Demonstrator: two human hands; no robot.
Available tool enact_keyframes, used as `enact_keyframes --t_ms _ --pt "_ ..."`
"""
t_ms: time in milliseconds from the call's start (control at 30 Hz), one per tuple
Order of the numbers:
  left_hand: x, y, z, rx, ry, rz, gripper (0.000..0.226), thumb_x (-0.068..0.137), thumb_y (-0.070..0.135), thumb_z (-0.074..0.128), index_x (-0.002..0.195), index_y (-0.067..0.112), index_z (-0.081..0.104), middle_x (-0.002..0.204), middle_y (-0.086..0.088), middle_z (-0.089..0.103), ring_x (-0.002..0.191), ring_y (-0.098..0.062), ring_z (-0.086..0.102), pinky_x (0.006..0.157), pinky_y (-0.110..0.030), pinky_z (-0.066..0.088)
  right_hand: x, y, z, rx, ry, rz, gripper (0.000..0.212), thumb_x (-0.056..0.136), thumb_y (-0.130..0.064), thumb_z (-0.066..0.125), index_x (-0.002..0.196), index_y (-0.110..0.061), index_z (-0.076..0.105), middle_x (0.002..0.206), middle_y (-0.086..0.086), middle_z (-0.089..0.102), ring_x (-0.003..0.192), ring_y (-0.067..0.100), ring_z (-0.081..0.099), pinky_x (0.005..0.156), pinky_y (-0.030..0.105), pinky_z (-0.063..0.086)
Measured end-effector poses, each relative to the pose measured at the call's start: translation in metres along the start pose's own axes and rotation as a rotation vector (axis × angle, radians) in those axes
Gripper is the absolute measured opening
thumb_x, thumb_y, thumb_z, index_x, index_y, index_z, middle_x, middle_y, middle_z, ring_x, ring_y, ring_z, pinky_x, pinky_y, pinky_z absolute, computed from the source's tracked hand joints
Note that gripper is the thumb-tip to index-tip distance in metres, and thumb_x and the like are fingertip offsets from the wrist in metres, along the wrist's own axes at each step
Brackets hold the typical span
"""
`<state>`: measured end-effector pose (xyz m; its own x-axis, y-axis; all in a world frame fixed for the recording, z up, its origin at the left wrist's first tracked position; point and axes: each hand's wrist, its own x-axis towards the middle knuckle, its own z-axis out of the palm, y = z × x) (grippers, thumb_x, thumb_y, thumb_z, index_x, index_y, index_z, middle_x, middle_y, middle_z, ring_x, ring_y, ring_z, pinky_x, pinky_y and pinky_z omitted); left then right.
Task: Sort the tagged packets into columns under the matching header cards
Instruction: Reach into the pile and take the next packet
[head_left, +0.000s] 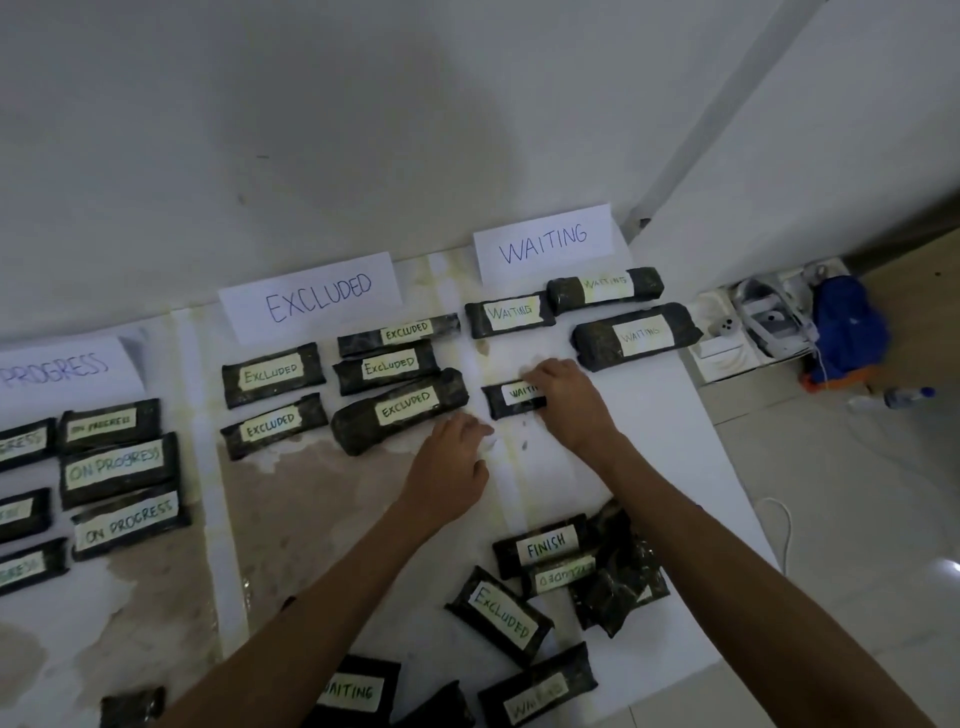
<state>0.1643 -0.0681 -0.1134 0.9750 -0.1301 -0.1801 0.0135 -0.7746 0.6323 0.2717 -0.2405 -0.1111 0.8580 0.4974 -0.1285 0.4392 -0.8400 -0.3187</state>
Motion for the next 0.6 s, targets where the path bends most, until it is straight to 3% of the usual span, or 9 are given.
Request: enact_keyframes --t_ms 133,367,533,600 --pt "0.011 0.0 0.001 0.033 0.014 0.006 0.043 0.079 0.006 0.054 0.121 0.009 0.054 0.12 -0.011 0.053 0.108 -0.029 0.047 0.091 -0.037 0.042 0.024 0.008 -0.008 0.015 0.015 0.011 0.046 0.064 0.016 0.068 0.108 0.003 0.065 0.099 0.026 0.063 0.088 0.044 0.057 0.074 0.049 0.053" --pt "0.014 0.002 -0.001 0.053 0.003 0.018 0.04 0.08 0.007 0.055 0.12 0.01 0.055 0.118 -0.009 0.053 0.103 -0.027 0.047 0.088 -0.037 0.044 0.027 0.012 -0.009 -0.004 0.03 -0.005 0.047 0.069 0.013 0.065 0.114 0.001 0.062 0.107 0.026 0.061 0.094 0.044 0.056 0.077 0.053 0.052" --pt "0.002 0.003 -0.003 0.034 -0.012 0.043 0.036 0.079 0.008 0.053 0.115 0.009 0.058 0.115 -0.01 0.054 0.106 -0.028 0.048 0.088 -0.041 0.046 -0.002 -0.007 -0.011 -0.013 0.087 -0.023 0.056 0.057 0.012 0.07 0.11 -0.004 0.064 0.108 0.022 0.061 0.098 0.042 0.056 0.078 0.045 0.046" --pt "-0.009 0.001 -0.001 0.035 -0.026 0.044 0.037 0.079 0.012 0.05 0.115 0.01 0.058 0.114 -0.01 0.055 0.102 -0.029 0.049 0.083 -0.043 0.048 -0.024 -0.02 -0.013 0.045 -0.011 -0.061 0.049 0.063 0.008 0.069 0.11 -0.006 0.065 0.107 0.02 0.062 0.098 0.04 0.054 0.079 0.043 0.045"
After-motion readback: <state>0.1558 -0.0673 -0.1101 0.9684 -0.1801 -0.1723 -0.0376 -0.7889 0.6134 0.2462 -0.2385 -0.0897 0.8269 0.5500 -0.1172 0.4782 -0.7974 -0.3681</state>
